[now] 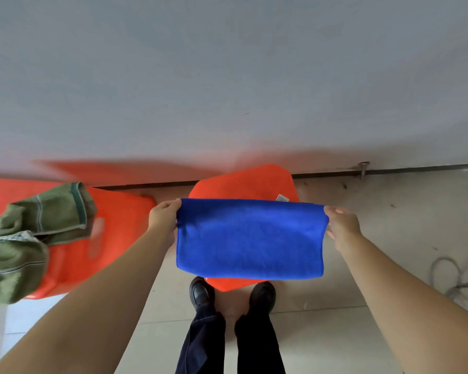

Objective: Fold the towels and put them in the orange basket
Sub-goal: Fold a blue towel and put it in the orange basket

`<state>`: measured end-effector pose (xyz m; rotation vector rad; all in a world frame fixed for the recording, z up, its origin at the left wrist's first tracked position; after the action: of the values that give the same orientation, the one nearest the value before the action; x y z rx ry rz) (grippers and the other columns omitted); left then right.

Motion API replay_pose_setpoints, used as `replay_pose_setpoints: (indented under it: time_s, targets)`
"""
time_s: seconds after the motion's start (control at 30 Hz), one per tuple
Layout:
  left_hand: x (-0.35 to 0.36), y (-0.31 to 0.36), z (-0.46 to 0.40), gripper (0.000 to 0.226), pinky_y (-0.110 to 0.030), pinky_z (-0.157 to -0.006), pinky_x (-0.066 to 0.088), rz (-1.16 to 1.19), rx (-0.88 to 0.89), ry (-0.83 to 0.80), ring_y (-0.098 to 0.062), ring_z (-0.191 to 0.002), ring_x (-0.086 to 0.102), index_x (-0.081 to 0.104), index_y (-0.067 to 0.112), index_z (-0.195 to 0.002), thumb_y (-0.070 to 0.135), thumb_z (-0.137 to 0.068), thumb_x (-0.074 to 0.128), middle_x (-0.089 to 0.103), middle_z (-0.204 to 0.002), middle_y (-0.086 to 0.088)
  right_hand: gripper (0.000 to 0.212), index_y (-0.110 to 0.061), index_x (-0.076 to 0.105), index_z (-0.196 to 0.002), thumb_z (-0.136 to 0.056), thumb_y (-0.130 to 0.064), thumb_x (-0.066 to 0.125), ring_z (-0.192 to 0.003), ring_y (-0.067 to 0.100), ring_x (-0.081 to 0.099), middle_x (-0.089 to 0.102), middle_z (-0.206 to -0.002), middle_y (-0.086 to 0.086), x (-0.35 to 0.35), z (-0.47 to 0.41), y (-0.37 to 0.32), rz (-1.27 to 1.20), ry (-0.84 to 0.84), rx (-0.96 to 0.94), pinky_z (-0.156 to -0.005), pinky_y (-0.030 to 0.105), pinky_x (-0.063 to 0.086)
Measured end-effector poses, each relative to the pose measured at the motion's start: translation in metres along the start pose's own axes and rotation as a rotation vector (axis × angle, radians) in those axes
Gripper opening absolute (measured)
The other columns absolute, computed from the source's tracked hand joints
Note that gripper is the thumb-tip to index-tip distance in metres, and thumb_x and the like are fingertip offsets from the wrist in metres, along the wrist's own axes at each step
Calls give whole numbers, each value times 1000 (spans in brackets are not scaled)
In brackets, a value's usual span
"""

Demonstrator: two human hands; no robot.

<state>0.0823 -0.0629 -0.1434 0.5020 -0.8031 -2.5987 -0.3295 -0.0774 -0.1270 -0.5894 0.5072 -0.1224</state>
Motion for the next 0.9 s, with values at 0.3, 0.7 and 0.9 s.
replay_pose_setpoints:
  time_s: [0.3, 0.7, 0.9]
  targets:
    - [9, -60, -11, 36, -40, -95, 45, -255, -69, -124, -22, -108, 55, 53, 19, -121, 35, -89, 59, 58, -119, 1, 33, -12, 58, -108, -92, -41, 52, -94, 26, 60, 62, -100, 5, 28, -19, 58, 186, -223, 109, -85, 42, 49]
    - [-1, -44, 22, 17, -29, -71, 47, -366, 113, -142, -18, -83, 59, 57, 28, -85, 24, -98, 46, 63, -88, 5, 15, -15, 58, -90, -95, -27, 51, -80, 28, 60, 63, -92, 17, 19, 27, 10, 358, -232, -261, -64, 37, 46]
    - [2, -44, 37, 23, -38, -88, 48, -190, -14, -248, -18, -98, 60, 60, 29, -92, 26, -101, 39, 64, -100, 6, 5, -21, 56, -97, -92, -22, 55, -70, 16, 57, 62, -77, 2, 86, 106, -36, 407, -318, -545, -65, 29, 42]
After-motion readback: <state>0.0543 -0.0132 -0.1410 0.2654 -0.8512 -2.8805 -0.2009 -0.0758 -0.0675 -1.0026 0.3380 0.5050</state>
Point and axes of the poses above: each hand's wrist, its own z-axis away from the middle knuckle, its own x-axis out of the palm, y = z × x, the point moved 6 cm from there along -z, towards the middle knuckle
